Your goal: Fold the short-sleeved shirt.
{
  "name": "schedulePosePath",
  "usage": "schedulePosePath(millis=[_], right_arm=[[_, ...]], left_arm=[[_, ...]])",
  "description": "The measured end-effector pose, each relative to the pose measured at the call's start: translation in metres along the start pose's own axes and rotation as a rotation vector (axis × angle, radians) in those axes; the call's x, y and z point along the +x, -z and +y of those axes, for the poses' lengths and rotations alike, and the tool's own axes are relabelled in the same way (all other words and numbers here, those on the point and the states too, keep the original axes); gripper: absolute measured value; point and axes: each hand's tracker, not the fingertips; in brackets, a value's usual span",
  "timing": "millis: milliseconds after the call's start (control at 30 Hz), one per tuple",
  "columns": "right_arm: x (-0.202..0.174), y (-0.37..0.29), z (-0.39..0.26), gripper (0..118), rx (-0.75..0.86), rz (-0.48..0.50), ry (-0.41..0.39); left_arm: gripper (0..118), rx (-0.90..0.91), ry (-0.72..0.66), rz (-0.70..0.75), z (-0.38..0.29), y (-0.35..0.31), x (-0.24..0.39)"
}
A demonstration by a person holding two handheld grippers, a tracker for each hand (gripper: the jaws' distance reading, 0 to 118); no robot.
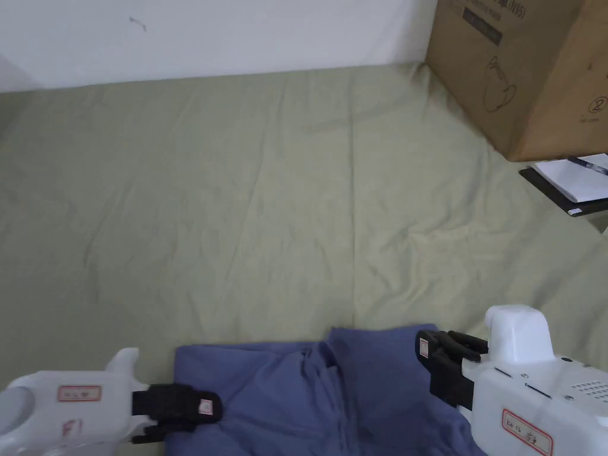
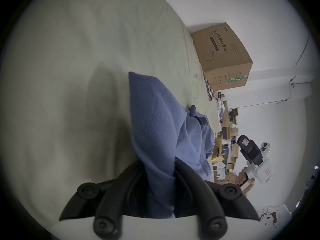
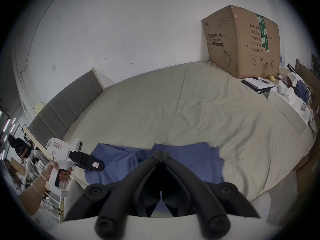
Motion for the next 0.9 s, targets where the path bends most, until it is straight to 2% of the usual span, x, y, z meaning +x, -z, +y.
schedulePosePath(millis=[267, 500, 600, 733, 900], right_arm=[[-0.002, 0.003, -0.001, 0, 0.005, 0.011, 0.002], [-0.006, 0.009, -0.004, 0, -0.005, 0.029, -0.004], [-0.006, 0.008, -0.005, 0, -0.009, 0.033, -0.01], [0.0, 0.005, -0.007, 0, -0.011, 0.034, -0.006], [0.012, 0.0, -0.011, 0, -0.013, 0.023, 0.026]], left_arm=[[10, 0.125, -0.068, 0.239, -0.011, -0.093, -0.012], [10, 0.174, -0.052, 0.275, -0.027, -0.091, 0.043], [10, 0.186, -0.03, 0.24, -0.031, -0.086, 0.079], [10, 0.161, 0.028, 0.101, -0.034, -0.062, 0.128], [10, 0.043, 0.14, 0.085, -0.029, 0.005, 0.168]])
